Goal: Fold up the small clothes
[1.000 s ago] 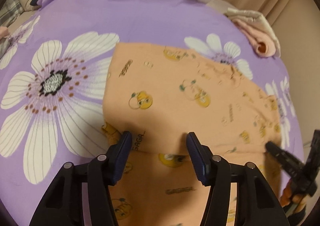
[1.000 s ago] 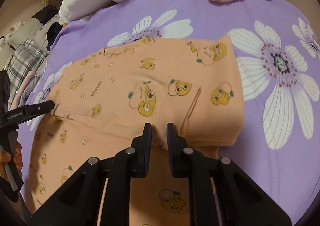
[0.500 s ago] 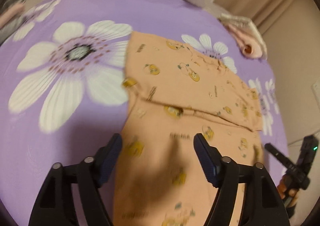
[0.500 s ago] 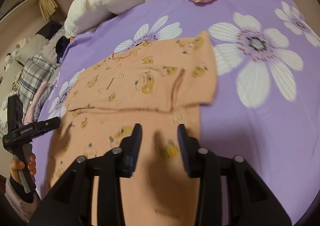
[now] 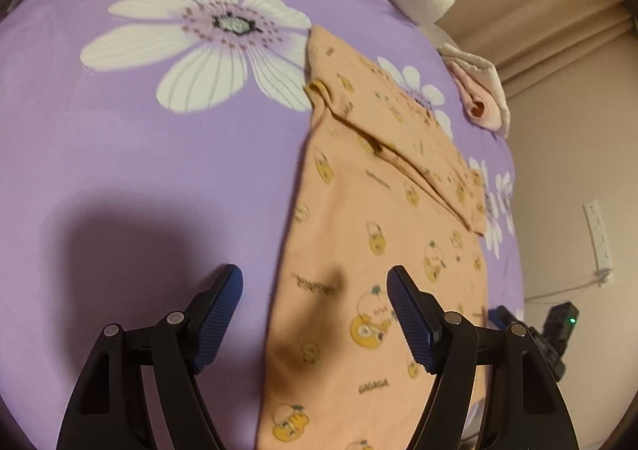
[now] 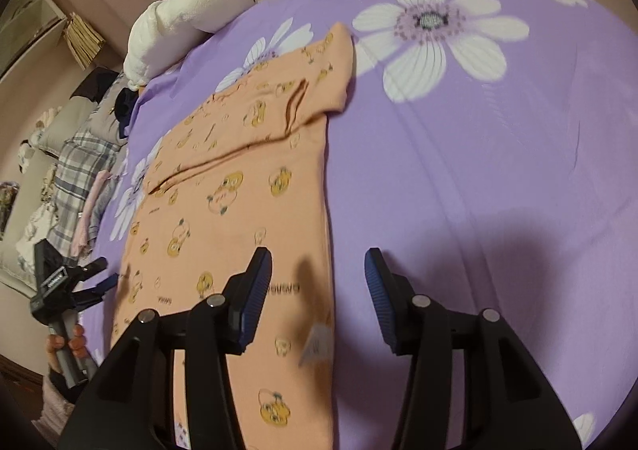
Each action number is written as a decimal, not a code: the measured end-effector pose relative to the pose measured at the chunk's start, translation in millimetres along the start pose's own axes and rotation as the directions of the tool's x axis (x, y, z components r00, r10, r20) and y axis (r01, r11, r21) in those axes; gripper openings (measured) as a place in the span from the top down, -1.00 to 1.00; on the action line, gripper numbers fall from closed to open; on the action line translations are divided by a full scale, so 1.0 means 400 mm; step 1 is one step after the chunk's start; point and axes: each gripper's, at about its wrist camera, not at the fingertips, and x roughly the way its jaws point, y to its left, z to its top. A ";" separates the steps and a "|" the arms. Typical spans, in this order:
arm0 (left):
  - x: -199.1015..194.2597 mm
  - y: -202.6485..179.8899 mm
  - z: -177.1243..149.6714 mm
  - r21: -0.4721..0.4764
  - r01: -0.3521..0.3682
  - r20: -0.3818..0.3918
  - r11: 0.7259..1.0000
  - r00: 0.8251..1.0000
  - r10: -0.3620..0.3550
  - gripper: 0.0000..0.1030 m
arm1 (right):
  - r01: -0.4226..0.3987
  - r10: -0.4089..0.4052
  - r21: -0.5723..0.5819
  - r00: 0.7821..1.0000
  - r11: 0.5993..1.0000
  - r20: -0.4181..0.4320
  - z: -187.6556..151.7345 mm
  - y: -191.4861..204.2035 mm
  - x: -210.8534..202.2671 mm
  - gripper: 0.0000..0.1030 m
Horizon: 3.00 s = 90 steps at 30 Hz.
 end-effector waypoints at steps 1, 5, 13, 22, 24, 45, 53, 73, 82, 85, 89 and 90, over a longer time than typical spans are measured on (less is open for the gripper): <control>0.000 -0.002 -0.006 0.005 0.004 -0.003 1.000 1.000 -0.004 -0.42 | -0.006 0.006 0.006 1.000 1.000 -0.014 -0.007 -0.004 0.005 0.04; 0.005 -0.015 -0.033 0.023 0.038 -0.026 0.999 0.999 -0.038 -0.42 | -0.042 0.043 0.014 0.998 0.999 -0.045 -0.022 -0.003 0.022 0.03; 0.003 -0.002 -0.063 -0.008 0.134 -0.051 0.991 0.990 -0.134 -0.42 | -0.125 0.124 -0.001 0.985 0.992 -0.116 -0.009 0.042 0.078 0.04; 0.009 0.005 -0.058 -0.027 0.193 -0.058 0.981 0.979 -0.194 -0.42 | -0.179 0.183 0.044 0.975 0.983 -0.128 0.009 0.061 0.117 0.03; 0.005 0.002 -0.069 -0.015 0.198 -0.071 0.980 0.977 -0.199 -0.42 | -0.192 0.198 0.051 0.970 0.980 -0.141 -0.001 0.062 0.113 0.03; -0.021 -0.015 -0.164 -0.007 0.281 -0.158 0.960 0.947 -0.278 -0.42 | -0.324 0.326 0.053 0.907 0.944 -0.267 -0.136 0.086 0.063 0.03; -0.011 -0.025 -0.166 -0.019 0.295 -0.167 0.955 0.941 -0.294 -0.42 | -0.354 0.347 0.032 0.890 0.935 -0.295 -0.161 0.113 0.076 0.04; -0.011 -0.034 -0.180 -0.023 0.286 -0.162 0.958 0.944 -0.286 -0.42 | -0.353 0.339 0.005 0.894 0.935 -0.292 -0.160 0.126 0.085 0.04; -0.013 -0.035 -0.179 -0.021 0.277 -0.152 0.960 0.949 -0.277 -0.42 | -0.320 0.305 -0.007 0.910 0.947 -0.280 -0.162 0.119 0.082 0.40; -0.014 -0.037 -0.178 -0.015 0.261 -0.148 0.965 0.954 -0.260 -0.22 | -0.308 0.290 -0.024 0.917 0.951 -0.274 -0.164 0.119 0.081 0.50; -0.014 -0.030 -0.175 -0.027 0.254 -0.141 0.967 0.957 -0.255 -0.12 | -0.309 0.292 -0.021 0.919 0.951 -0.266 -0.165 0.112 0.081 0.66; -0.015 -0.028 -0.174 -0.028 0.252 -0.140 0.967 0.957 -0.254 -0.05 | -0.310 0.295 -0.017 0.918 0.951 -0.264 -0.166 0.110 0.082 0.69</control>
